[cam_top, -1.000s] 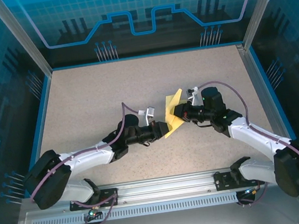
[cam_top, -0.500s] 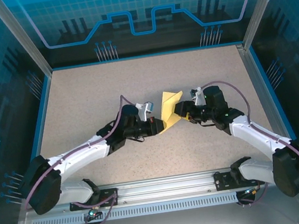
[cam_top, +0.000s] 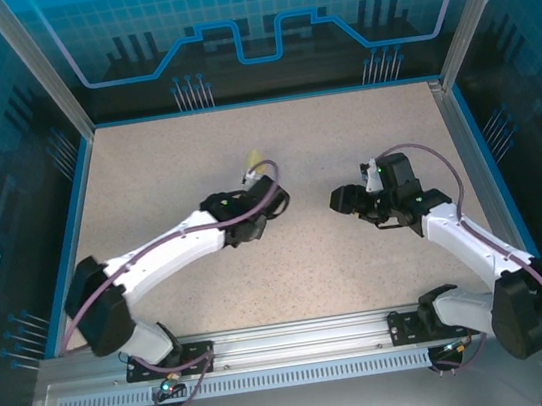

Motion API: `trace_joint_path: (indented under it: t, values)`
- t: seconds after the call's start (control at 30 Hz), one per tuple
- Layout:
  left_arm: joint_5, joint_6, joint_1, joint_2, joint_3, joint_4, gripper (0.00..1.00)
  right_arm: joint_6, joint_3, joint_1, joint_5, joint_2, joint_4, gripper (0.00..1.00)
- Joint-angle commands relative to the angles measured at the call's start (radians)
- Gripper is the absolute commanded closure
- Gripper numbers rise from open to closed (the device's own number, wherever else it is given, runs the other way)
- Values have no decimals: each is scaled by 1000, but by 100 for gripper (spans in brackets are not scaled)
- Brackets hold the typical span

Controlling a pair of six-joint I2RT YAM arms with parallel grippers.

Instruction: Fold a paper plane with a square sheet of paper (pick it up from the middle)

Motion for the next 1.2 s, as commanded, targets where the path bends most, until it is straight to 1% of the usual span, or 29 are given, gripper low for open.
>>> trace_joint_path:
  t: [0.0, 0.07, 0.17, 0.37, 0.47, 0.57, 0.7, 0.83, 1.0, 1.1, 1.17]
  values:
    - [-269, 54, -68, 104, 56, -185, 93, -58, 24, -31, -3, 16, -40, 27]
    - [-290, 75, -112, 172, 72, -182, 92, -65, 24, -48, -24, 22, -34, 27]
    - [-280, 117, -173, 261, 72, -136, 91, -79, 28, -73, -61, 28, -29, 27]
    - [-189, 195, -257, 407, 63, -16, 89, -110, 35, -110, -100, 32, -42, 26]
    - [-139, 219, -284, 447, 66, 30, 88, -117, 39, -119, -117, 39, -42, 26]
    - [-78, 229, -297, 463, 64, 65, 84, -121, 48, -122, -127, 49, -43, 26]
    - [39, 232, -298, 454, 42, 112, 76, -124, 57, -123, -137, 64, -39, 26]
    - [159, 231, -297, 411, 11, 157, 64, -124, 58, -123, -157, 77, -27, 26]
    - [319, 213, -279, 322, -21, 191, 44, -131, 48, -118, -171, 82, -26, 27]
    - [470, 183, -244, 231, -51, 209, 35, -126, 35, -109, -184, 82, -16, 27]
    - [596, 161, -209, 155, -77, 217, 33, -121, 26, -96, -184, 83, -10, 28]
